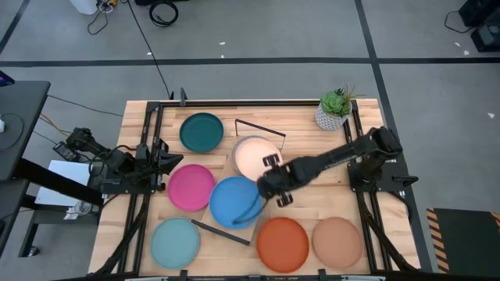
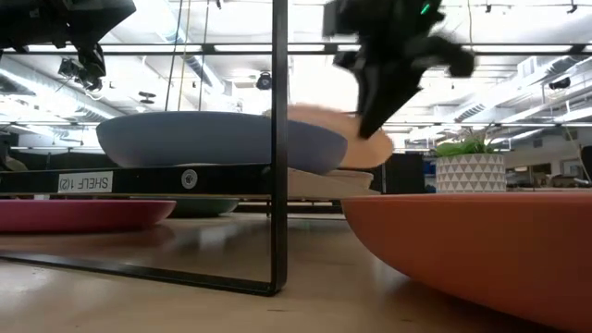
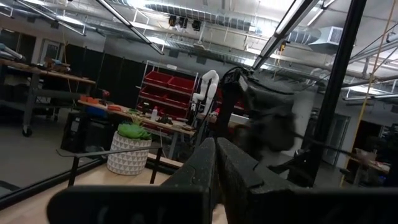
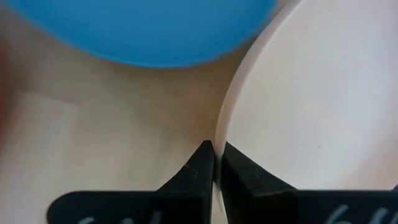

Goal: Place and stack plates onto a shelf
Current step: Stack the white plate on top of the gray plate on the shelf

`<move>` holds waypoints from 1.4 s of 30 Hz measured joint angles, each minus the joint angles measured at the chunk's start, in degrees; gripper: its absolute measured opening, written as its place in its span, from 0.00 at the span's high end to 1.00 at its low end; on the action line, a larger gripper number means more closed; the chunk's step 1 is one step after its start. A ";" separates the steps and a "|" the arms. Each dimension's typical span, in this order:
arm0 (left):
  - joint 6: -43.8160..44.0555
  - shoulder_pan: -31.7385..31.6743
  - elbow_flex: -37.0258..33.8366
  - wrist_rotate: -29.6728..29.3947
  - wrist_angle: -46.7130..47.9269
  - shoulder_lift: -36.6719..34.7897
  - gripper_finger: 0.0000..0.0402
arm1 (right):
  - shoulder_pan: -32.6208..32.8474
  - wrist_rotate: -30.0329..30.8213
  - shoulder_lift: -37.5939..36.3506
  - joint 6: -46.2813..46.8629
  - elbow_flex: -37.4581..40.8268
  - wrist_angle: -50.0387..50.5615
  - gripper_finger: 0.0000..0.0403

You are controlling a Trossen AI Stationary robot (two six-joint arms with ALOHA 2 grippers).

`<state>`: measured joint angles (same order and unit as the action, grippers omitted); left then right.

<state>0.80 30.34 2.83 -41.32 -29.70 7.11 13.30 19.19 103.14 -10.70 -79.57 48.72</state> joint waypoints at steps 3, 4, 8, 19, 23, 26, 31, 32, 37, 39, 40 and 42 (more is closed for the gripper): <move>0.00 -0.01 0.00 0.00 0.07 -0.02 0.94 | -3.32 -1.26 0.17 -3.87 0.01 -2.63 0.94; 0.00 -0.01 0.00 0.00 0.21 0.00 0.94 | -4.09 -1.68 0.26 -4.80 -0.03 -3.62 0.94; 0.01 0.00 0.00 0.00 0.37 0.00 0.94 | -6.40 -6.67 1.65 -7.15 -0.03 -4.60 0.93; 0.00 0.00 0.00 0.00 0.49 0.00 0.94 | -7.37 -7.91 3.12 -7.04 -0.89 -6.01 0.75; -0.02 0.01 0.00 0.00 0.72 0.00 0.94 | -6.59 -4.22 3.12 -5.24 -3.97 -1.65 0.67; 0.00 0.00 0.00 0.00 0.80 0.00 0.94 | -5.29 -3.62 3.00 -3.07 -7.06 3.24 0.63; 0.06 0.01 0.00 0.00 0.88 0.00 0.94 | -3.08 4.72 3.04 4.18 -7.00 10.77 0.63; 0.29 0.01 0.00 0.00 0.86 0.00 0.94 | -2.72 6.88 2.99 6.42 -6.50 11.50 0.63; 1.53 0.01 0.00 0.02 1.30 0.00 0.94 | -0.69 15.14 3.01 13.82 -3.14 13.06 0.66; 1.55 0.01 0.00 0.00 1.28 0.00 0.94 | -0.13 16.12 3.03 13.99 -0.95 11.30 0.67; 1.55 -0.01 0.00 0.00 1.29 0.00 0.94 | 0.00 16.14 3.03 13.67 0.27 9.30 0.67; 1.55 0.01 0.00 0.01 1.29 0.00 0.94 | -0.01 15.06 3.03 11.59 3.08 3.18 0.67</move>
<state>2.35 30.35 2.83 -41.31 -28.41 7.11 13.28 34.25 106.17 0.89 -76.49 51.90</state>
